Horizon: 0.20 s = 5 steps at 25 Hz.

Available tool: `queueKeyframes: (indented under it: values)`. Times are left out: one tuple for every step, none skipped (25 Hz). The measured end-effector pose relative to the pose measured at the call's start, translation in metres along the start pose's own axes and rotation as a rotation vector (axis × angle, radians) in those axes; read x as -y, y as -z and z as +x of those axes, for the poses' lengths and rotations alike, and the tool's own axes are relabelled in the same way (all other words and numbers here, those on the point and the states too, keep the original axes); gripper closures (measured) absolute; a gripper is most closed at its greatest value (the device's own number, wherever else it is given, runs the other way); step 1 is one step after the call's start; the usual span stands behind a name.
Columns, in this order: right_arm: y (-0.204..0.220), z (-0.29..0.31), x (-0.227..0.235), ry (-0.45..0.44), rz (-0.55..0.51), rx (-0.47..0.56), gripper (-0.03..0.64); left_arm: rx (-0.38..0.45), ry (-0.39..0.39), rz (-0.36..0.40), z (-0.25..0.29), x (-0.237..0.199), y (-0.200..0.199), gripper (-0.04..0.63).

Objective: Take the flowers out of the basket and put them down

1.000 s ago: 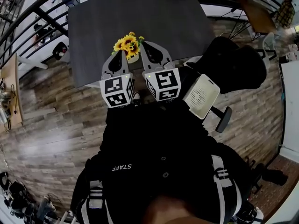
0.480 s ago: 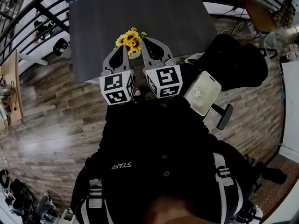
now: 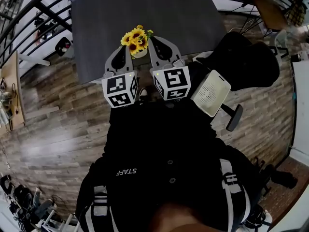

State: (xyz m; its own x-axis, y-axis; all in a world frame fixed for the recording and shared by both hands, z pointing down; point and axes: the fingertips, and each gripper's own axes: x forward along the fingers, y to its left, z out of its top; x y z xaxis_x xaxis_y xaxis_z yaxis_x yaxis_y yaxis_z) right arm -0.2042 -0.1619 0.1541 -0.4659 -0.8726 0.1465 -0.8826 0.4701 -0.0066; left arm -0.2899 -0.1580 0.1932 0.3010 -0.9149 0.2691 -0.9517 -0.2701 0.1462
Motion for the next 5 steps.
queueKeyframes:
  values:
    - [0.0004, 0.0002, -0.0005, 0.001, -0.001, 0.0, 0.602, 0.0, -0.001, 0.0, -0.0004, -0.0012, 0.0004, 0.598]
    - [0.0007, 0.0004, -0.0009, 0.001, -0.003, -0.001, 0.602, 0.0, -0.001, 0.0, -0.0005, -0.002, 0.0008, 0.598]
    - [0.001, 0.0006, -0.0012, 0.001, -0.004, -0.001, 0.602, 0.0, -0.001, 0.0, -0.0005, -0.0025, 0.0011, 0.598]
    - [0.0012, 0.0008, -0.0014, 0.0, -0.006, -0.002, 0.603, 0.0, -0.001, 0.0, -0.0004, -0.0029, 0.0015, 0.598]
    - [0.0015, 0.0011, -0.0015, 0.0, -0.007, -0.002, 0.602, -0.001, -0.002, 0.0, -0.0003, -0.0033, 0.0019, 0.598]
